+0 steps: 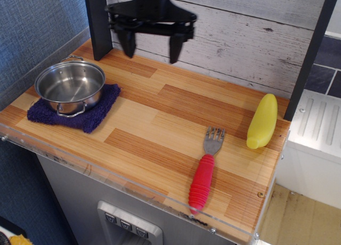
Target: Move the silver pot beside the banana.
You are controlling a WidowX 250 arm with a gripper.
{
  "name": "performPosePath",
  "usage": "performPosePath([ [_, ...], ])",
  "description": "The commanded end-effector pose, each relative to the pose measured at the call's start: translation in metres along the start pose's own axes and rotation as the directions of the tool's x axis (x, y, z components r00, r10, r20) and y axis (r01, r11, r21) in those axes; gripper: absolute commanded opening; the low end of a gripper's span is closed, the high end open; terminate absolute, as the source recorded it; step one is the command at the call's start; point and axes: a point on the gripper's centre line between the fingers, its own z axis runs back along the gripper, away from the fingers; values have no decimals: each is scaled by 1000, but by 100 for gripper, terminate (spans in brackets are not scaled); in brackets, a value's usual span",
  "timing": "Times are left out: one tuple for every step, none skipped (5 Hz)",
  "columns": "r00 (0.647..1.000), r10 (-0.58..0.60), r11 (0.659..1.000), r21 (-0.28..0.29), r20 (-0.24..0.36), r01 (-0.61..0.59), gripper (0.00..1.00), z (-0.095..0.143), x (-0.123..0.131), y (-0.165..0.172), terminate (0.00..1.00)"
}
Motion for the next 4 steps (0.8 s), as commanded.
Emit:
performPosePath([
  [997,78,994,71,22,-80,100,-8,4,49,0],
  [995,98,990,98,19,-100,100,-23,3,74,0],
  [994,105,986,128,-17,-102,100,-40,-6,88,0],
  [992,118,986,124,-49,-111,100,-51,-13,89,0],
])
